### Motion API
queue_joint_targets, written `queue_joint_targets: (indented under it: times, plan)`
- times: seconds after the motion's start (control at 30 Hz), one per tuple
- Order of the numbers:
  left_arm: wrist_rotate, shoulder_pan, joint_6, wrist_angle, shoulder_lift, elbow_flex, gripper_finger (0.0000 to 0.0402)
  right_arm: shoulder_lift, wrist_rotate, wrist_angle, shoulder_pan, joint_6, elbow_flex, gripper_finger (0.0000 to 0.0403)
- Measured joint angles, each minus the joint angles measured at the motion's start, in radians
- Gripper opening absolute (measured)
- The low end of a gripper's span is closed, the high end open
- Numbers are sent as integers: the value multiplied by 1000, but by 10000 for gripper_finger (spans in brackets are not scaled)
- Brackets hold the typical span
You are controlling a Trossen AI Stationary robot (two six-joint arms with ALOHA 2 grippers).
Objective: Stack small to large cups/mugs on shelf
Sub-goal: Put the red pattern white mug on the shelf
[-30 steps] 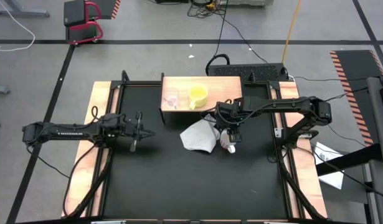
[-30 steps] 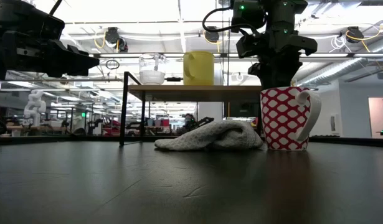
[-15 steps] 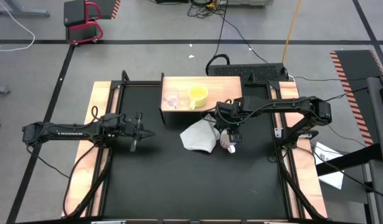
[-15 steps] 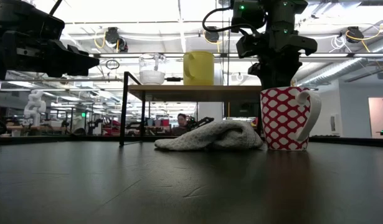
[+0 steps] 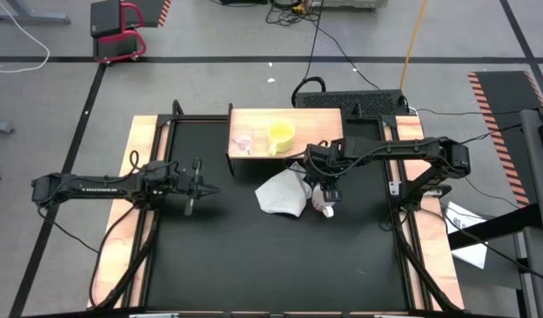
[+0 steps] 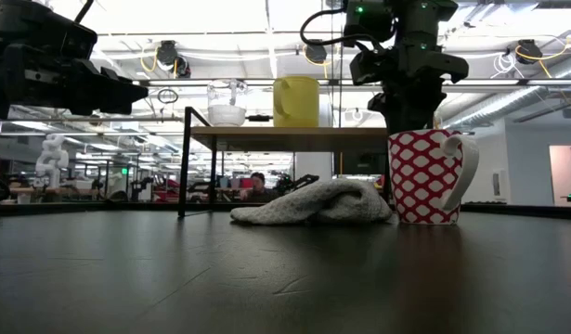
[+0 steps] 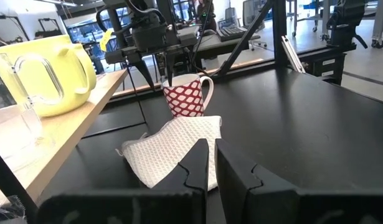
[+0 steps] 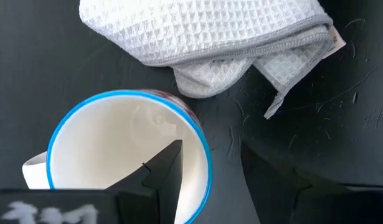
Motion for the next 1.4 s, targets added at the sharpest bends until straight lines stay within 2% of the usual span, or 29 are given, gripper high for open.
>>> queue_joint_targets:
  times: [0.63,1.4]
  plan:
    - [0,0,-7,0,0,0,31,0,0,4,0,0,0,150]
    - [0,0,-7,0,0,0,31,0,-2,5,0,12,0,54]
